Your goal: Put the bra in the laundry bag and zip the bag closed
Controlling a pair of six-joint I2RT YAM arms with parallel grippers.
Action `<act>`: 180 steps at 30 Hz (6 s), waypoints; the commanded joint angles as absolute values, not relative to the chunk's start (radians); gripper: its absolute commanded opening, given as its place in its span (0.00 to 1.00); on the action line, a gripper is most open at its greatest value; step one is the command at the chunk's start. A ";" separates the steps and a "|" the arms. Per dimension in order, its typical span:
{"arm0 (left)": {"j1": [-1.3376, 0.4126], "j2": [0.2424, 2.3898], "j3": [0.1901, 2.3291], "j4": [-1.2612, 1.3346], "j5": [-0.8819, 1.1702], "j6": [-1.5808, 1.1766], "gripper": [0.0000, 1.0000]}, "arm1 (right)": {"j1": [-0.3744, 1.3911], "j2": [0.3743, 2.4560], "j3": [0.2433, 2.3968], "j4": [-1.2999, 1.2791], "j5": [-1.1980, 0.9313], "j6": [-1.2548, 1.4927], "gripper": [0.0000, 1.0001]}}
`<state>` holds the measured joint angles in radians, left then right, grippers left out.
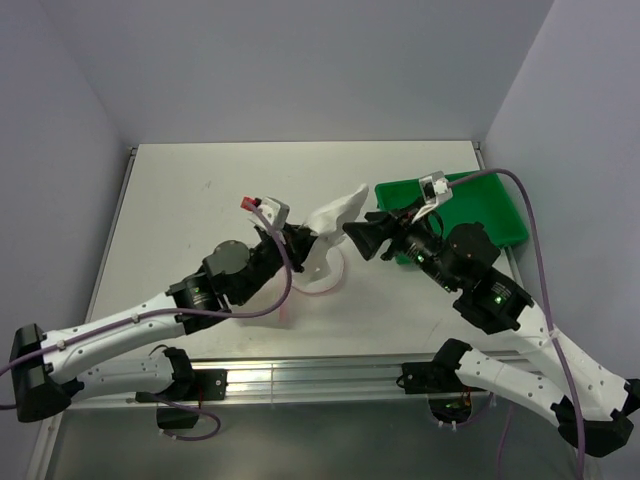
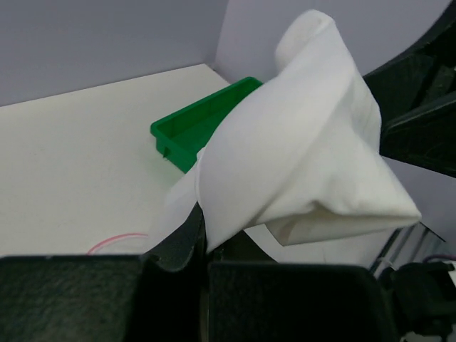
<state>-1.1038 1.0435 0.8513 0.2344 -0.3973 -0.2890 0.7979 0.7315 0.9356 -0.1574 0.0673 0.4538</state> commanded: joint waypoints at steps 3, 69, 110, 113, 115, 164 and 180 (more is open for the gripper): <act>-1.060 0.931 0.842 0.221 -0.048 -0.316 0.00 | 0.788 0.661 1.028 -0.290 -0.153 0.135 0.82; -1.016 0.916 0.632 0.310 0.175 -0.549 0.02 | 0.762 0.830 1.144 -0.311 -0.545 0.011 0.00; -0.762 0.784 0.615 0.230 0.032 -0.560 0.00 | 0.876 0.746 0.790 0.059 -0.086 0.491 0.98; -0.775 0.784 0.607 0.225 0.046 -0.552 0.00 | 0.874 0.762 0.814 0.072 -0.234 0.447 1.00; -0.779 0.782 0.601 0.227 0.070 -0.551 0.00 | 0.874 0.817 0.905 -0.013 -0.275 0.384 1.00; -0.888 0.723 0.615 0.152 0.051 -0.483 0.00 | 0.784 1.097 1.050 -0.370 -0.698 0.052 0.96; -0.888 0.716 0.683 0.054 0.064 -0.480 0.35 | 0.779 1.000 0.913 -0.206 -0.758 0.160 0.09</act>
<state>-0.8871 0.7403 0.6201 0.0509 0.0635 -0.4862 0.7788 1.0370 0.9089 -0.2359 -0.7429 0.1543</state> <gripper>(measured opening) 0.212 0.137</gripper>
